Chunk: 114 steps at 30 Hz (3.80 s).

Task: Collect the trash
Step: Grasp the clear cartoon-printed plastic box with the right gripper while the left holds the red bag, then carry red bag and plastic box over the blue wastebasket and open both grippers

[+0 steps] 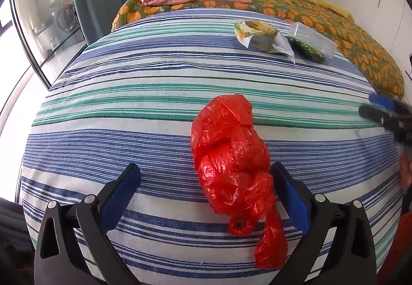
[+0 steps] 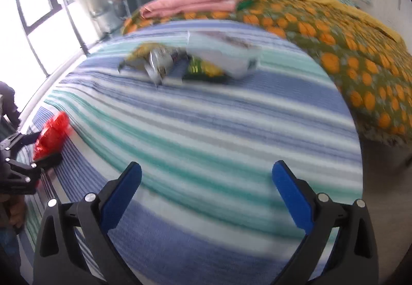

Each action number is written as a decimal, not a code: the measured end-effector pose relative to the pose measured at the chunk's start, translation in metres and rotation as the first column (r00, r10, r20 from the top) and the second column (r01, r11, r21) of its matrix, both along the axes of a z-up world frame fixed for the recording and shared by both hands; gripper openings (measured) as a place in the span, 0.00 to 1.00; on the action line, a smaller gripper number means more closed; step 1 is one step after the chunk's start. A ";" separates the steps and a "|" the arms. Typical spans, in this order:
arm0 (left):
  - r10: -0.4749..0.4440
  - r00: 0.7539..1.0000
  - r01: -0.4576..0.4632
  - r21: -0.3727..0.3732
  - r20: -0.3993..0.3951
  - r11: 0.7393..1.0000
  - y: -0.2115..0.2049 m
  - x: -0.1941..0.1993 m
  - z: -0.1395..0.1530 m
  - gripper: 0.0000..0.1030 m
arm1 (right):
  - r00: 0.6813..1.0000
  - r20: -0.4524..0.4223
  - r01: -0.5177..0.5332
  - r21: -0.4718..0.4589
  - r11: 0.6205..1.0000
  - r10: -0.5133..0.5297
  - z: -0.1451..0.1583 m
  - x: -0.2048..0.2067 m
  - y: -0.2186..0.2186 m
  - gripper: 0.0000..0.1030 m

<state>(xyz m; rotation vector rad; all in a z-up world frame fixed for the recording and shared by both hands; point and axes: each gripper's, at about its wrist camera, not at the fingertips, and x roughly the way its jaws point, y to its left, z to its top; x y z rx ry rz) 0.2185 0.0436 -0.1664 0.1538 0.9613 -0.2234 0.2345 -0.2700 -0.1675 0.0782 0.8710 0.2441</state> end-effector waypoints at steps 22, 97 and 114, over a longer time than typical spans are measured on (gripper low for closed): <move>0.000 1.000 0.000 -0.003 -0.001 1.000 0.000 0.001 0.000 0.96 | 0.968 -0.138 -0.201 0.063 0.978 0.208 0.026 0.135 -0.019 0.68; -0.171 0.985 0.171 -0.041 -0.005 0.985 -0.056 -0.025 0.039 0.42 | 0.981 -0.169 -0.091 0.035 0.995 0.096 0.045 -0.042 0.053 0.60; -0.566 0.824 0.550 -0.192 -0.035 0.813 -0.342 -0.145 0.028 0.43 | 0.904 -0.179 0.401 0.047 0.915 -0.387 -0.003 -0.175 -0.237 0.60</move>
